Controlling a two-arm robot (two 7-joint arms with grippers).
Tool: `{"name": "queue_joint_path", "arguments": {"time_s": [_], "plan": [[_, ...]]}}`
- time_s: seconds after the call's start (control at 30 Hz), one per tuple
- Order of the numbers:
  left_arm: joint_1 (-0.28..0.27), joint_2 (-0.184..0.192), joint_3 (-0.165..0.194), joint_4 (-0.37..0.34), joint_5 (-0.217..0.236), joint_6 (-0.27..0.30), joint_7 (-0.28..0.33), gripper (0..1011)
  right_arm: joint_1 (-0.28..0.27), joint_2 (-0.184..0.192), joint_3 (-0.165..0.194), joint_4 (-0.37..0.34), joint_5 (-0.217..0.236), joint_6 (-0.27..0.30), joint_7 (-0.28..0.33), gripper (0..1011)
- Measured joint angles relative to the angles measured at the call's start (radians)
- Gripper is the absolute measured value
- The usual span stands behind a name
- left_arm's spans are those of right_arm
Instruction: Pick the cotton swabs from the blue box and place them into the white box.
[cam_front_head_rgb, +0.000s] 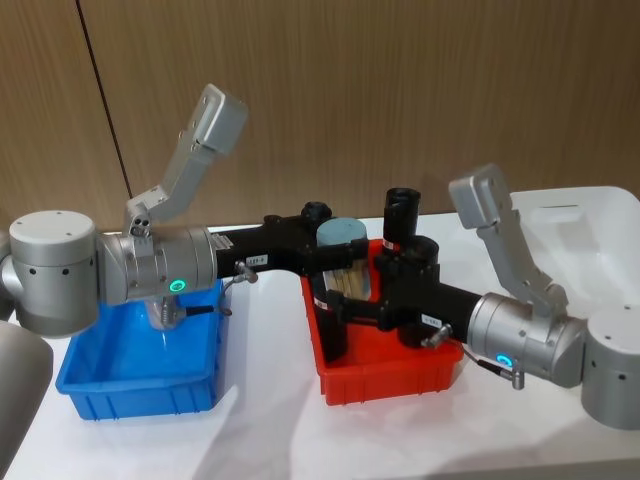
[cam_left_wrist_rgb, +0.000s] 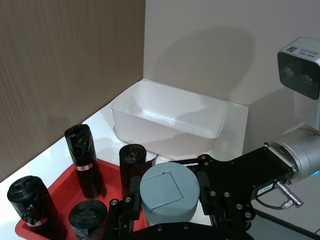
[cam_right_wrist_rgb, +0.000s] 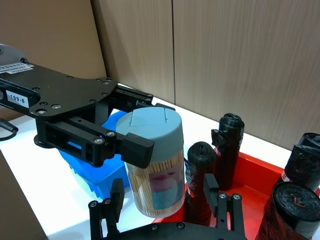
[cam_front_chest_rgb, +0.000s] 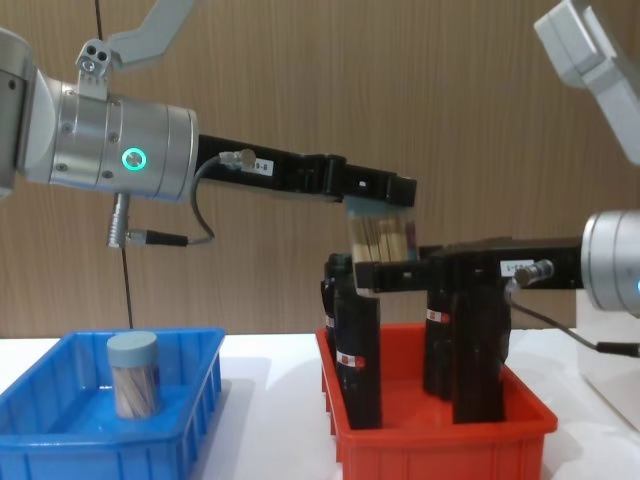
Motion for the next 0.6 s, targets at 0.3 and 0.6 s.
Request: {"name": "queue_joint_path", "arguments": {"time_s": [0.3, 0.6], "plan": [[0.000, 0.000, 0.000, 0.000, 0.000, 0.000, 0.000, 671, 0.015, -0.008, -0.006, 0.019, 0.004, -0.004, 0.005, 945], [0.000, 0.000, 0.000, 0.000, 0.000, 0.000, 0.000, 671, 0.022, -0.011, -0.009, 0.027, 0.017, -0.006, 0.007, 707]]}}
